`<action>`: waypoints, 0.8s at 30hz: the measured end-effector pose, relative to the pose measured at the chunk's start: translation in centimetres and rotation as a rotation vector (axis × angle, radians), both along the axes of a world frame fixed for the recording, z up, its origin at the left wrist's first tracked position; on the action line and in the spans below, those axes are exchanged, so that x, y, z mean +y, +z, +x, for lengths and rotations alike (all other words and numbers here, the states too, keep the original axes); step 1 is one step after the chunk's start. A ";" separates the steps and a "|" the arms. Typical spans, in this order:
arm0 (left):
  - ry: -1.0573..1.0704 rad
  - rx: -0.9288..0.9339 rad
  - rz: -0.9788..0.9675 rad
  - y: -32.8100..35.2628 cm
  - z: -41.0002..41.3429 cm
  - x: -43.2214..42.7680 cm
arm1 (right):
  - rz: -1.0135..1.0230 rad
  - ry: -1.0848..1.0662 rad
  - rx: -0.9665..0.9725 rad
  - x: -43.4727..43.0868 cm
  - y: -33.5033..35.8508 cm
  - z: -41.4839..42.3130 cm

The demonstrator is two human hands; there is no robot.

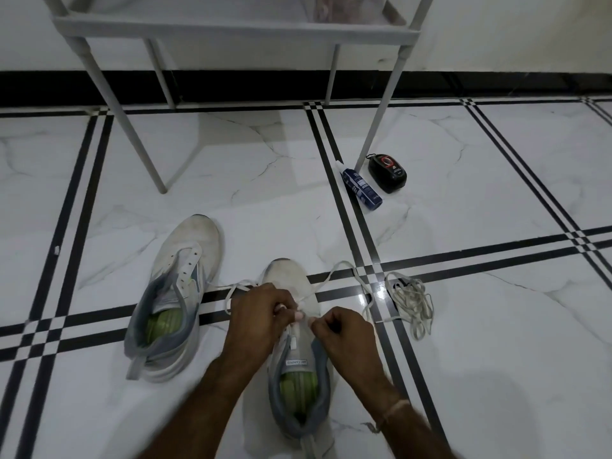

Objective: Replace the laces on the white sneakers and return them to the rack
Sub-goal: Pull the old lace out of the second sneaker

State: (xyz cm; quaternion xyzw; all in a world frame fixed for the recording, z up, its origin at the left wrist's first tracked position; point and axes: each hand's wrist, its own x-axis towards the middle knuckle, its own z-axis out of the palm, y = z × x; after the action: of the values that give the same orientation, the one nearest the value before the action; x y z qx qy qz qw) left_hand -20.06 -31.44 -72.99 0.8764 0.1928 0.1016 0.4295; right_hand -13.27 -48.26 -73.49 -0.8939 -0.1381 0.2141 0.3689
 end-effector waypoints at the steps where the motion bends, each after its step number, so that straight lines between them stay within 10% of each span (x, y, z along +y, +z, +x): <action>1: -0.042 0.029 0.067 0.1 0.1 0.1 | 0.003 -0.002 0.002 0.0 0.1 0.0; 5: -0.113 0.170 0.124 0.6 0.3 0.2 | 0.005 0.000 0.027 0.0 0.2 0.1; 10: 0.705 -0.056 -1.097 1.0 0.3 1.2 | 0.022 -0.002 0.048 -0.1 -0.1 0.2; 17: 0.047 0.118 -0.190 0.5 -0.9 -0.2 | 0.053 -0.009 0.045 0.0 -0.5 0.1; 21: 0.052 0.120 -0.183 0.5 -0.9 0.0 | 0.069 0.004 0.060 0.1 -0.4 -0.2; 24: 0.345 0.081 -0.721 0.9 -0.3 0.2 | 0.077 -0.016 0.074 -0.1 -0.2 -0.3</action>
State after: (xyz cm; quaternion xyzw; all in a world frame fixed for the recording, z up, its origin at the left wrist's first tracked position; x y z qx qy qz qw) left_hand -20.35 -31.22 -72.04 0.6275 0.3771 0.0632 0.6783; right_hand -13.62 -48.38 -73.72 -0.8715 -0.1253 0.2387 0.4097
